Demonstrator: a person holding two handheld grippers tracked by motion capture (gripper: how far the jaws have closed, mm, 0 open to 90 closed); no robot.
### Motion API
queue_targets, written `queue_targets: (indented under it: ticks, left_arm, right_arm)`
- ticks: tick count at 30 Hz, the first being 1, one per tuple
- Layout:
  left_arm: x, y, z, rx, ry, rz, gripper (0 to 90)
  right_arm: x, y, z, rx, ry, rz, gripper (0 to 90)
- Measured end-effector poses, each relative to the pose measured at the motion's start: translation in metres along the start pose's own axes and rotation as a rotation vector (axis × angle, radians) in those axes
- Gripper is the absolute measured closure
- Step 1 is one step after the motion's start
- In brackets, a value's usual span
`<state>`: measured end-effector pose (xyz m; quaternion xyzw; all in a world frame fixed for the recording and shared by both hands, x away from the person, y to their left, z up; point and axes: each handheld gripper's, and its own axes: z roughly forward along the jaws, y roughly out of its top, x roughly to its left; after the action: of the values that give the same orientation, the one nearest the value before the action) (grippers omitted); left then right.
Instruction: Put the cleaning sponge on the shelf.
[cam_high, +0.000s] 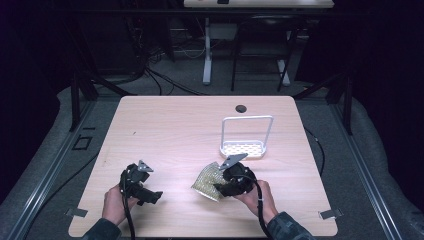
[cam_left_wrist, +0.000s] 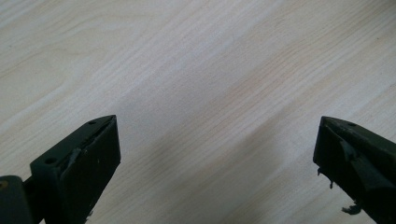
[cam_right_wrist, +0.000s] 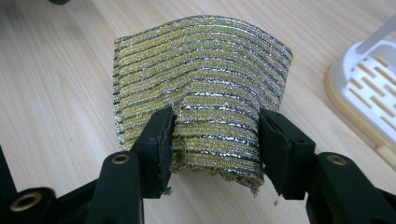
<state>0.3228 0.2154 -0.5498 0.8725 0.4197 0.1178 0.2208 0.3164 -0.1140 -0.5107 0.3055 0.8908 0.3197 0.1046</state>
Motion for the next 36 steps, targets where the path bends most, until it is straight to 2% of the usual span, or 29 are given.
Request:
queue_targets:
  ticks: [11, 36]
  left_arm:
    - [-0.001, 0.0, 0.0, -0.005, -0.001, -0.002, 0.6]
    - [0.003, 0.0, 0.001, 0.0, 0.003, -0.016, 1.6]
  right_arm:
    - [-0.01, -0.006, -0.019, -0.019, -0.038, 0.038, 47.3]
    - [-0.033, -0.028, -0.04, -0.002, -0.108, 0.093, 47.1]
